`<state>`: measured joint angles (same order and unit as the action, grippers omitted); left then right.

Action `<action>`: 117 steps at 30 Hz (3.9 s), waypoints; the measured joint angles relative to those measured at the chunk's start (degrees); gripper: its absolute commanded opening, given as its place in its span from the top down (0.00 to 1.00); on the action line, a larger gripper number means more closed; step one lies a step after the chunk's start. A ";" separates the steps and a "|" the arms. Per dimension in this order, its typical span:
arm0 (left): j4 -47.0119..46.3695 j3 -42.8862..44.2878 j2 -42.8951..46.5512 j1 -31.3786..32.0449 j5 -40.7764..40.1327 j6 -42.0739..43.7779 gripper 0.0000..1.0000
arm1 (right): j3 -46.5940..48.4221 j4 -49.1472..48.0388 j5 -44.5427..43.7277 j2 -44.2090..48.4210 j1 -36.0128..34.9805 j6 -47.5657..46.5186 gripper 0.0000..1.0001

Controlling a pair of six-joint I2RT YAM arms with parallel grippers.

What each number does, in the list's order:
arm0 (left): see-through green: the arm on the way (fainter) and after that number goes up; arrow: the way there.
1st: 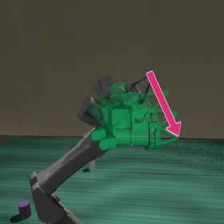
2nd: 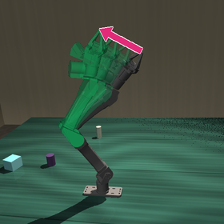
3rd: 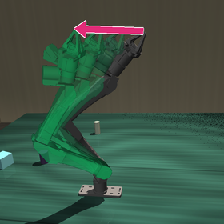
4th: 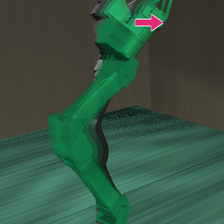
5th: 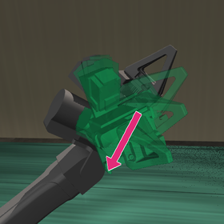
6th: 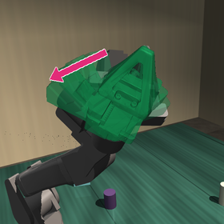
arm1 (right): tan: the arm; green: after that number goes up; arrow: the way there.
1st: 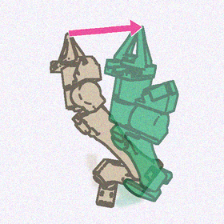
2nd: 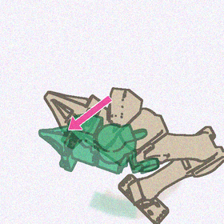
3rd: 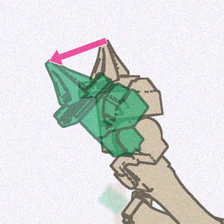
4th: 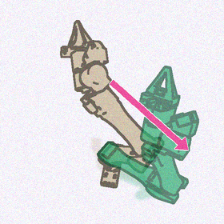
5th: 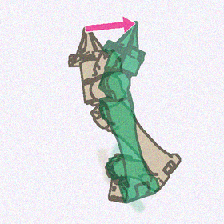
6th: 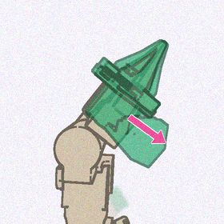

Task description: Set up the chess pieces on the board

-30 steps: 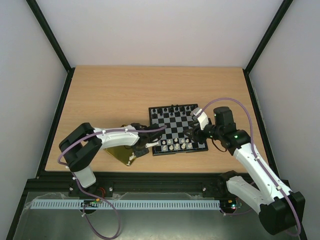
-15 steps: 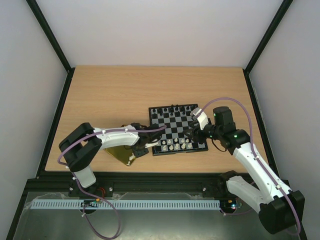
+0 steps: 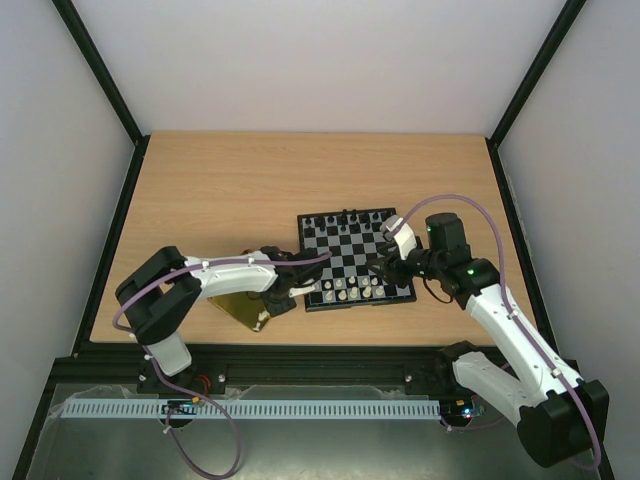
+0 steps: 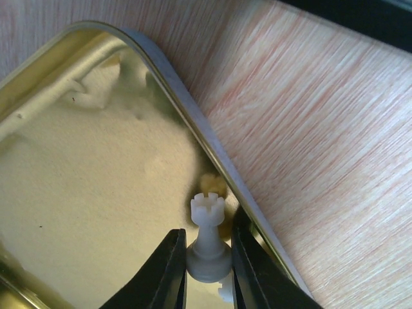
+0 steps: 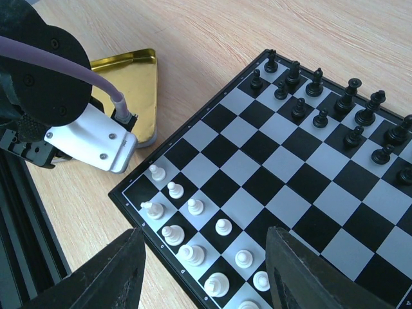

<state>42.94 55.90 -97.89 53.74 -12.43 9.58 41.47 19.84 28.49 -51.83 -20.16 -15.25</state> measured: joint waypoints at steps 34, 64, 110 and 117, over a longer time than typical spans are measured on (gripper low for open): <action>-38.12 -17.68 37.35 3.39 6.84 -16.76 0.84 | 25.35 10.71 17.31 -28.65 -8.63 10.43 0.54; -47.50 -19.30 35.32 7.76 2.91 -20.52 0.84 | 28.65 14.19 14.62 -33.31 -15.87 10.49 0.81; -24.65 -12.70 36.81 -12.94 -14.60 -29.42 0.01 | -0.09 11.61 -21.11 -13.40 5.16 -7.15 0.92; -24.85 -13.00 37.27 -12.96 -12.41 -28.00 0.01 | -2.82 11.34 -20.98 -13.44 5.16 -11.21 0.91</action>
<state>18.09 42.89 -60.62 40.77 -24.84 -18.41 38.65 31.18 7.51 -65.28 -15.00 -26.46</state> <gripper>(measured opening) 0.991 0.102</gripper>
